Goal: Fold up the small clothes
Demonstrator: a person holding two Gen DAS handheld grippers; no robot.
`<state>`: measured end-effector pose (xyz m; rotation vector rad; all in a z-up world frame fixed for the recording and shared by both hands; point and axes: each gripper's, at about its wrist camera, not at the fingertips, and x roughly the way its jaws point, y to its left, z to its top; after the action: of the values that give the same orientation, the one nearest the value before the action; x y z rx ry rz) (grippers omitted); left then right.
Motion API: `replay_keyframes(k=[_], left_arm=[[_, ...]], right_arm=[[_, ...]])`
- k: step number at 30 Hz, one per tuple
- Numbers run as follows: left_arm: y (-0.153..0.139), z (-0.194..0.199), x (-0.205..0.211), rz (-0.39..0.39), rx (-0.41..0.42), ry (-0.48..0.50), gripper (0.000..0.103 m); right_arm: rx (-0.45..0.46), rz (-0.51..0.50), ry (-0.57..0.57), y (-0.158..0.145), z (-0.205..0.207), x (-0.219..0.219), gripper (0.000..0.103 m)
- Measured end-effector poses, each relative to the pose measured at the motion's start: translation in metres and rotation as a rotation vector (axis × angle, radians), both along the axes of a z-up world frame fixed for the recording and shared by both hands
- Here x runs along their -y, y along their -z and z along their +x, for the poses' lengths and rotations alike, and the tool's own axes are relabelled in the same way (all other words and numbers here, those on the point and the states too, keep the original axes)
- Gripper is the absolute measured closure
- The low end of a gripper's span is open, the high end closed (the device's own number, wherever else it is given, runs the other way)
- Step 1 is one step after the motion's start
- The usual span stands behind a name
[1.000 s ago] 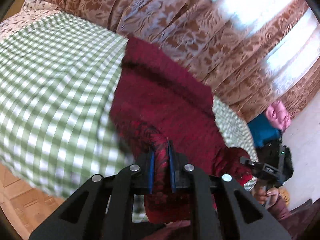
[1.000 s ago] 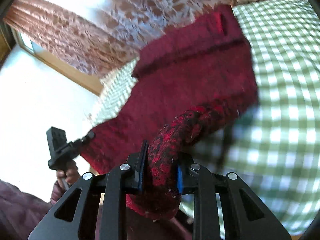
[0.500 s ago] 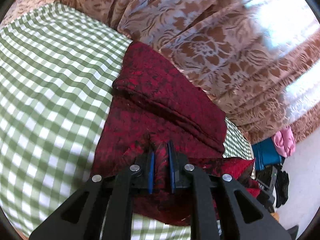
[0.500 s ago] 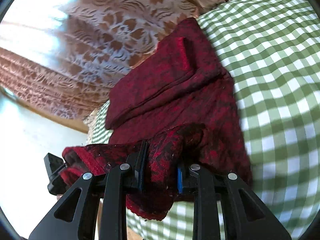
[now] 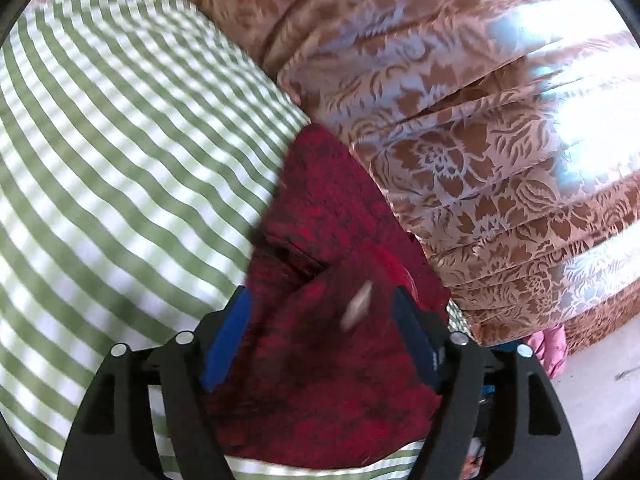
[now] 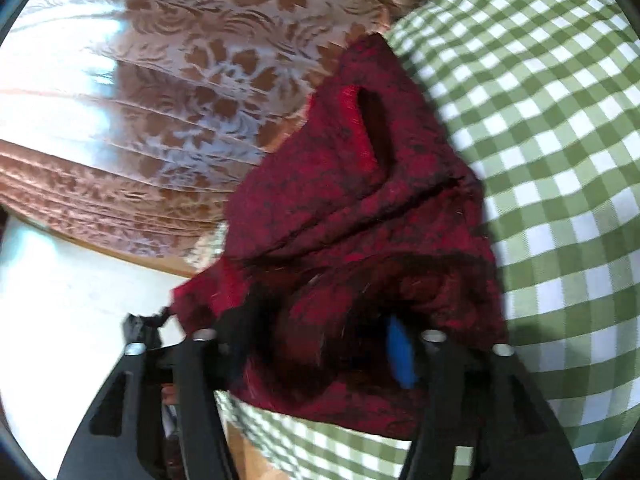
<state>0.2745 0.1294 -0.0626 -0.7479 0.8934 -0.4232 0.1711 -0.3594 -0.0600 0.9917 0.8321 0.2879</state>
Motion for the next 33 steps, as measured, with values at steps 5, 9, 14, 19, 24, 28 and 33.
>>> replay_keyframes(k=[5,9,14,19,24,28,33], left_arm=[[0.011,-0.028,-0.016,0.122,0.073,0.039,0.020],[0.019,-0.050,-0.006,0.185,0.098,0.132,0.021],[0.030,-0.053,0.018,0.227,0.099,0.205,0.043],[0.032,-0.053,0.026,0.276,0.056,0.211,0.073],[0.023,-0.072,0.020,0.259,0.063,0.224,0.078],[0.021,-0.101,0.022,0.261,0.054,0.250,0.078],[0.029,-0.151,0.014,0.237,0.021,0.278,0.078]], right_arm=[[0.062,-0.042,0.042,-0.017,-0.018,0.006,0.022],[0.050,-0.173,0.043,-0.022,-0.041,0.007,0.022],[-0.018,-0.357,-0.030,0.002,-0.060,-0.009,0.041],[-0.042,-0.462,-0.024,0.015,-0.063,-0.014,0.076],[-0.028,-0.468,-0.037,0.003,-0.074,-0.011,0.089],[-0.030,-0.469,-0.056,-0.005,-0.095,-0.008,0.089],[-0.068,-0.448,-0.094,0.007,-0.138,0.000,0.089]])
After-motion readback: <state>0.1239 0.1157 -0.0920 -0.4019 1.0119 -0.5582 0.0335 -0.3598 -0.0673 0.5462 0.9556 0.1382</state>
